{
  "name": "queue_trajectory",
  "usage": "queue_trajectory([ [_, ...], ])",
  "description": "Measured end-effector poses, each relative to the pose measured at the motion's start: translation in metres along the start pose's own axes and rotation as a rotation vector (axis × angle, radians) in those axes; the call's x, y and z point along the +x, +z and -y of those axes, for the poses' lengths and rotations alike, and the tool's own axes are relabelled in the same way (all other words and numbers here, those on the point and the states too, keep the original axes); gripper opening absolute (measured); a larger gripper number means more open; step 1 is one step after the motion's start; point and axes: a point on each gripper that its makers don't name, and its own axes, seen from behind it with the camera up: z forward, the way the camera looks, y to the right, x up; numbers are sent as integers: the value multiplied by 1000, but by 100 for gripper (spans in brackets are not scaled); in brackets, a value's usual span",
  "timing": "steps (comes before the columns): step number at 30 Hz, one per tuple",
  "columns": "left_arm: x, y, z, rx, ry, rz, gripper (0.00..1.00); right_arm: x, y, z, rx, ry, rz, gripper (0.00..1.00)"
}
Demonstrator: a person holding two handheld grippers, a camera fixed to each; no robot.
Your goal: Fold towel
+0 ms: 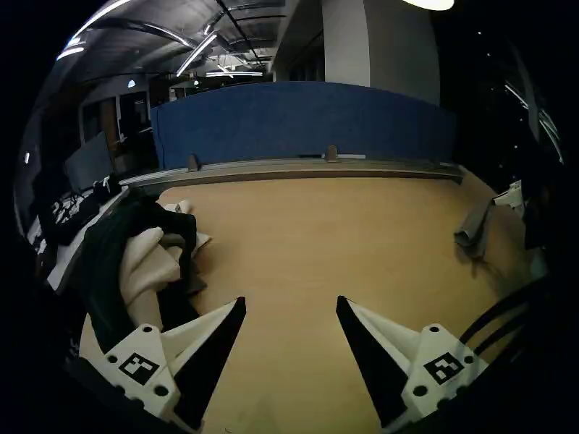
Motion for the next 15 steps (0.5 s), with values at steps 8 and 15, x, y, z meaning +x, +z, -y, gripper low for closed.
queue_trajectory([
  [8, 1, 2, -7, -9, 15, 3, 93, -76, -10, -24, -54, 124, 66, 1],
  [15, -1, 1, -12, -15, 25, 8, 93, -131, -15, -44, -96, 214, 121, 1],
])
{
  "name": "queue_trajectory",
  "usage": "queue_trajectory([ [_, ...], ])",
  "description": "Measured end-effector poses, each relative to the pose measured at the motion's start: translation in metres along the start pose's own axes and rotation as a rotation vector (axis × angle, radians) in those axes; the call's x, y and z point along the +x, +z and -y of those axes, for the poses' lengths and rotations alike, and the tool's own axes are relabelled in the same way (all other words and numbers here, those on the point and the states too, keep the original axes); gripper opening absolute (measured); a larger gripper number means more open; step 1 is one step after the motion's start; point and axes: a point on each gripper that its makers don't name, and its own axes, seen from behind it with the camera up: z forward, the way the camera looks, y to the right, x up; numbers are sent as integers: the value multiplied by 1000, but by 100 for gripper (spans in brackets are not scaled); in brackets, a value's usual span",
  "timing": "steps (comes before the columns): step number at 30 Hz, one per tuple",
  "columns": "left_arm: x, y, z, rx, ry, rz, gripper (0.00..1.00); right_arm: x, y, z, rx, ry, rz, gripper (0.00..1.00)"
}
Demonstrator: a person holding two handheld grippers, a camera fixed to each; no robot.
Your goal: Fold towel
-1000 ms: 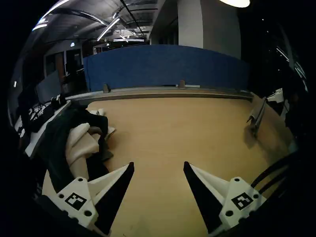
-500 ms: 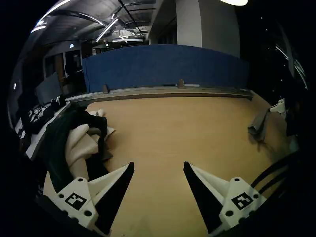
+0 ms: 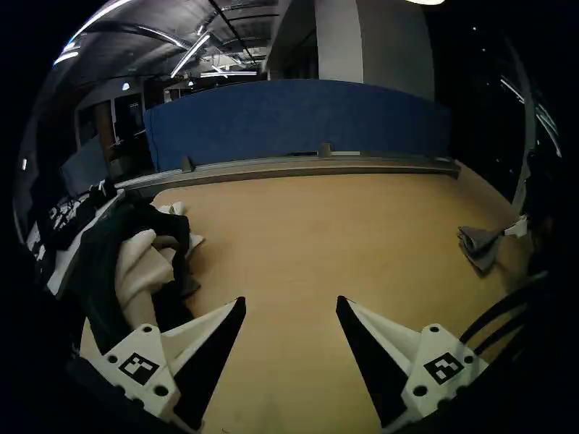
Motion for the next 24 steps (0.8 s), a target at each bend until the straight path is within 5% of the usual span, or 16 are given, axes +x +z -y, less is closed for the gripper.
queue_trajectory([
  [14, -2, -5, 0, 6, 2, 0, 93, -76, 17, -32, -77, 71, 137, 4],
  [24, -1, -7, 1, 8, 14, -7, 93, -99, 21, -38, -103, 79, 190, 28],
])
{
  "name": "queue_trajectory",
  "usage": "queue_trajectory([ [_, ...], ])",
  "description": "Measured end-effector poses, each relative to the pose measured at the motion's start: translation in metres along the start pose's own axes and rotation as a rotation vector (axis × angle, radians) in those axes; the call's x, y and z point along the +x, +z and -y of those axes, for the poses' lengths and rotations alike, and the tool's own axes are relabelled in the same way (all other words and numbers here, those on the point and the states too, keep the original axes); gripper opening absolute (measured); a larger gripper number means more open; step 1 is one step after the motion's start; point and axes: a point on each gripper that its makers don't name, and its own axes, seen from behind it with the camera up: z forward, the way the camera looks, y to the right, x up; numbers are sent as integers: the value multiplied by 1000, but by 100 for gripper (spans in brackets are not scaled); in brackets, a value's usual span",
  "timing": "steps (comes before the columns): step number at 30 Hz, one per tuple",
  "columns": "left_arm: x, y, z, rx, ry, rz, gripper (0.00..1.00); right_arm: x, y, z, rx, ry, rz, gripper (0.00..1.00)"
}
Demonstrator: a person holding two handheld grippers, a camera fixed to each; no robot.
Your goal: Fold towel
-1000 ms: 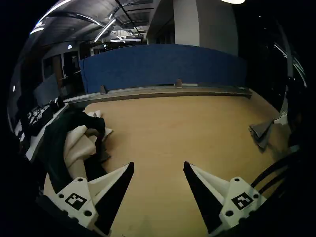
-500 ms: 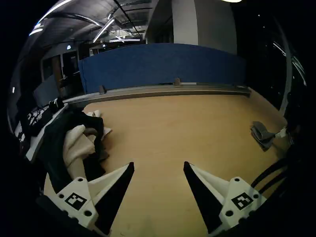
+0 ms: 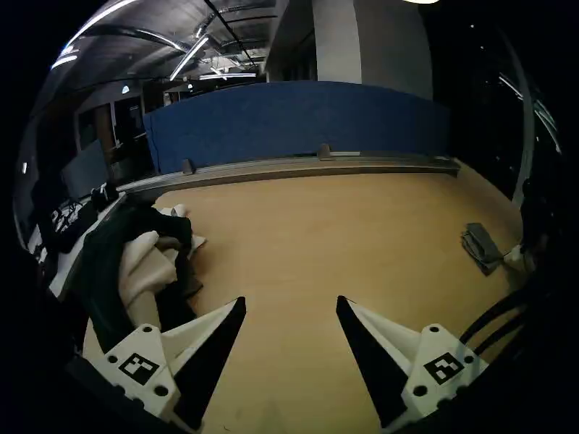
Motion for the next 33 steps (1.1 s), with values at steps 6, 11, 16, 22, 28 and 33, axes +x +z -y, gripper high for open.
queue_trajectory([
  [6, 1, -1, 1, 1, 2, -1, 93, -4, 1, 0, -8, -2, 0, 42],
  [11, 4, -1, 0, 0, 7, -5, 93, -3, -2, -1, -14, -1, -6, 54],
  [16, 5, -1, 1, 1, 7, -6, 93, 3, -13, -1, -21, -2, -38, 66],
  [22, 5, -1, 1, 0, 4, -8, 93, 25, -25, 9, -12, -7, -104, 91],
  [28, 4, -3, 1, 0, 9, -7, 93, 53, -24, 37, 29, -25, -168, 100],
  [33, 3, -4, 1, 0, 11, -7, 93, 68, -16, 60, 60, -48, -185, 100],
])
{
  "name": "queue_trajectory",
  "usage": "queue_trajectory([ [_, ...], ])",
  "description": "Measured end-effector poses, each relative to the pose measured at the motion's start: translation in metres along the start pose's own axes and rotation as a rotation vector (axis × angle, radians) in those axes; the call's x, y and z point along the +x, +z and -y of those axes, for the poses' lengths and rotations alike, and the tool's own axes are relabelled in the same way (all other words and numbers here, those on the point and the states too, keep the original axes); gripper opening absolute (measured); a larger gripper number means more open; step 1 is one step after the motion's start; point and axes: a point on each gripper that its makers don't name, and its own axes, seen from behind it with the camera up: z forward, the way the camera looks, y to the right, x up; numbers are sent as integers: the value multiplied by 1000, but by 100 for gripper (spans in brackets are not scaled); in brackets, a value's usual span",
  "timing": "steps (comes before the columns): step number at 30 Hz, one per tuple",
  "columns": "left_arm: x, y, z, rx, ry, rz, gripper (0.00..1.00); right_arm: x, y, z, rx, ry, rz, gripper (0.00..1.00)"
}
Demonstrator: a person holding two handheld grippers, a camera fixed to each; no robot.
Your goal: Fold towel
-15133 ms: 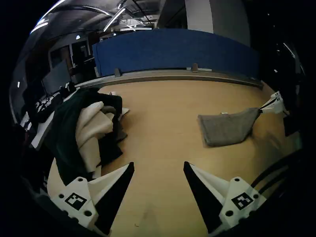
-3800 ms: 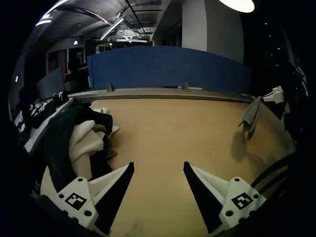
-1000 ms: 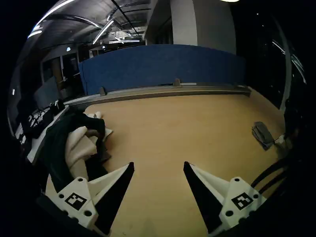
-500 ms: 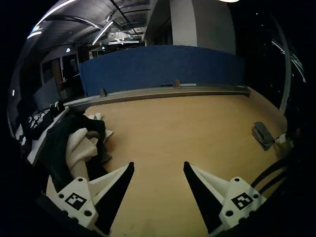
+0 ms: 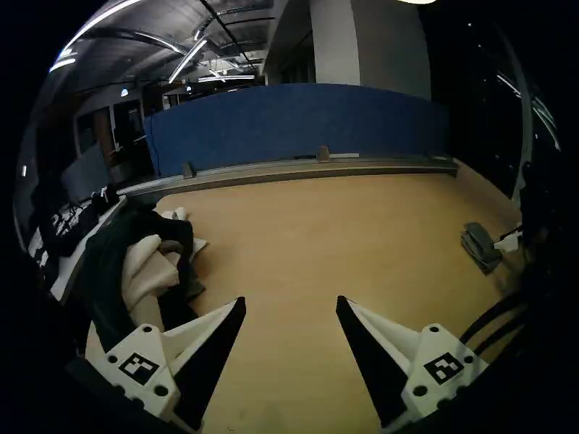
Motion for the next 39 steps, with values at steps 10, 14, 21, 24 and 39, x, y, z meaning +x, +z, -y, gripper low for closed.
queue_trajectory([
  [10, -4, 1, 2, 1, 1, 6, 93, -21, 19, 25, 44, -24, 25, 100],
  [14, -5, 2, 1, 0, 4, 9, 93, -32, 24, 32, 52, -20, 21, 100],
  [21, -2, 4, 1, -4, 7, 8, 93, -37, 28, 36, 43, -6, -17, 100],
  [24, -1, 5, 1, -4, 6, 6, 93, -37, 26, 36, 49, -8, -13, 100],
  [39, -2, 6, 7, 10, -4, 7, 93, 41, 25, 27, 61, -58, -99, 100],
])
